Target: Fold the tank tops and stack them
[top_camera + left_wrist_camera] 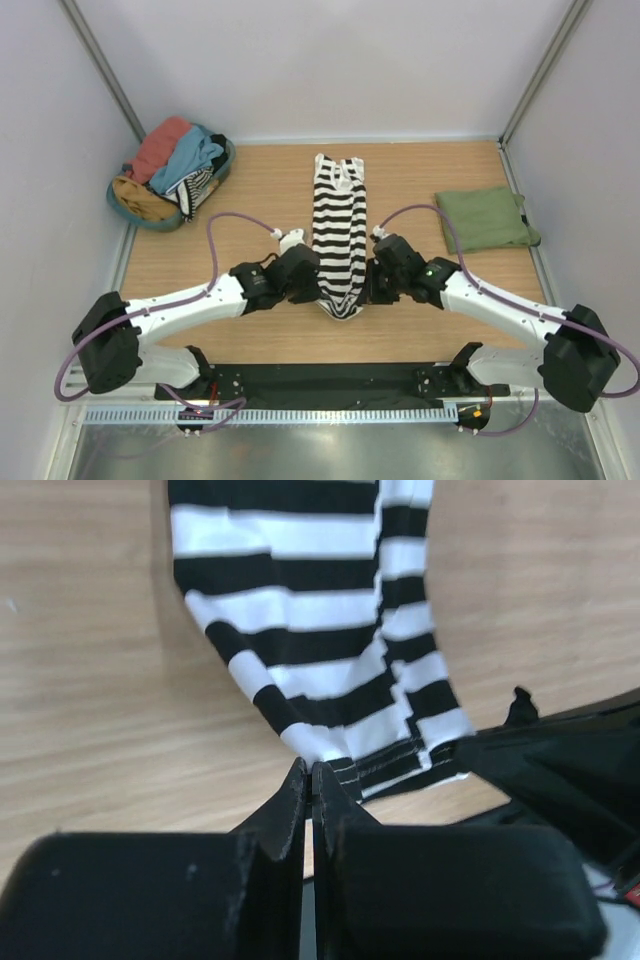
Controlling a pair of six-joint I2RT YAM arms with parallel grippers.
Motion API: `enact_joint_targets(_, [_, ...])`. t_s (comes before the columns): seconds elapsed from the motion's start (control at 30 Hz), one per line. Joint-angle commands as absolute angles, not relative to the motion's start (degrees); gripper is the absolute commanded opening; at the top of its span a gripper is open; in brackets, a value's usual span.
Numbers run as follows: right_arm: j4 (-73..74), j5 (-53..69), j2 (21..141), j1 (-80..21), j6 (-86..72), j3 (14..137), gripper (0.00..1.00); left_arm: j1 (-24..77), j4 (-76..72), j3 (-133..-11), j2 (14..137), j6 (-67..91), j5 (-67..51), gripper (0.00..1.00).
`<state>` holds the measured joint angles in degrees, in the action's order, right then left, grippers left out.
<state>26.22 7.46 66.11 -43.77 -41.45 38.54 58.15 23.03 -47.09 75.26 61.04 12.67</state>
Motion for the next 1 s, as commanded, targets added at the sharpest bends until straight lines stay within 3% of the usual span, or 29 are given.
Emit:
enact_joint_targets(0.0, [28.7,0.9,70.2,-43.2,-37.3,47.1,0.01,53.4,27.0,-51.5,76.2,55.7,15.9,0.0])
enact_joint_targets(0.17, [30.8,-5.5,76.8,-41.2,-33.1,56.7,0.01,47.5,28.2,-57.4,79.2,50.3,16.3,0.0])
enact_joint_targets(0.5, [26.7,-1.9,87.4,-32.0,-30.0,64.5,0.01,39.0,24.7,-65.8,87.5,44.5,13.5,0.0])
enact_joint_targets(0.97, [26.5,-0.8,99.6,-26.9,-28.3,75.7,0.01,33.3,21.8,-78.0,102.6,41.0,7.3,0.0])
